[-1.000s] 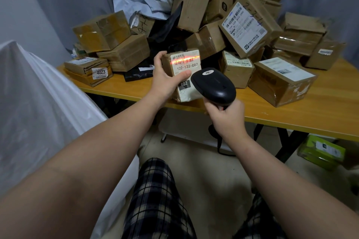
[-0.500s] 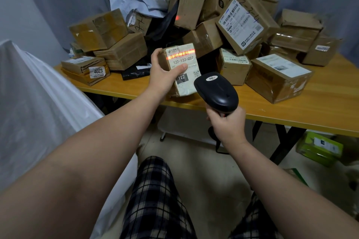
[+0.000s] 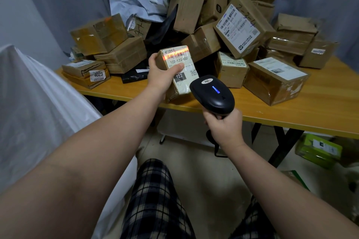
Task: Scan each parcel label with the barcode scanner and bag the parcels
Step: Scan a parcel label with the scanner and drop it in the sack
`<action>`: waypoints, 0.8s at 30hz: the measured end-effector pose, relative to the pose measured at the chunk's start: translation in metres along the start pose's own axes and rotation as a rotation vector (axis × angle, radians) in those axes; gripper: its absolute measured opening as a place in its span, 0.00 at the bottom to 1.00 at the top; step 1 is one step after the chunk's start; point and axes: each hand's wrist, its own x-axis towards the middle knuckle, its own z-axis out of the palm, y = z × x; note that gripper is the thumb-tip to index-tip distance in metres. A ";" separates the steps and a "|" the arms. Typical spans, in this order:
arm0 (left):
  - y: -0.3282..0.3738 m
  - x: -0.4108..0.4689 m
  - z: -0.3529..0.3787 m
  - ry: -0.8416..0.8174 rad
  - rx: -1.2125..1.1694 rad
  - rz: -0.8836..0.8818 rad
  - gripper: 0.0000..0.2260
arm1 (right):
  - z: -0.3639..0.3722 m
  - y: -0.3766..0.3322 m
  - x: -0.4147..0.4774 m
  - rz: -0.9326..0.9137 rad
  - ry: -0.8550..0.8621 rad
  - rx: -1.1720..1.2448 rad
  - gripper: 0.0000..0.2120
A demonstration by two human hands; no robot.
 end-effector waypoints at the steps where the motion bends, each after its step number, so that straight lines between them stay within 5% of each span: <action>1: 0.000 0.000 0.000 0.000 0.001 -0.004 0.38 | -0.001 0.000 0.000 0.003 0.000 0.000 0.21; 8: -0.004 0.000 -0.001 0.007 0.005 0.029 0.38 | -0.001 -0.002 0.001 0.004 0.018 -0.010 0.22; 13: -0.004 -0.013 0.000 0.012 0.109 0.136 0.37 | 0.002 -0.009 0.001 0.050 0.022 0.009 0.08; 24: -0.013 -0.052 -0.073 0.157 0.025 0.238 0.36 | 0.055 -0.042 -0.004 0.002 -0.152 0.071 0.19</action>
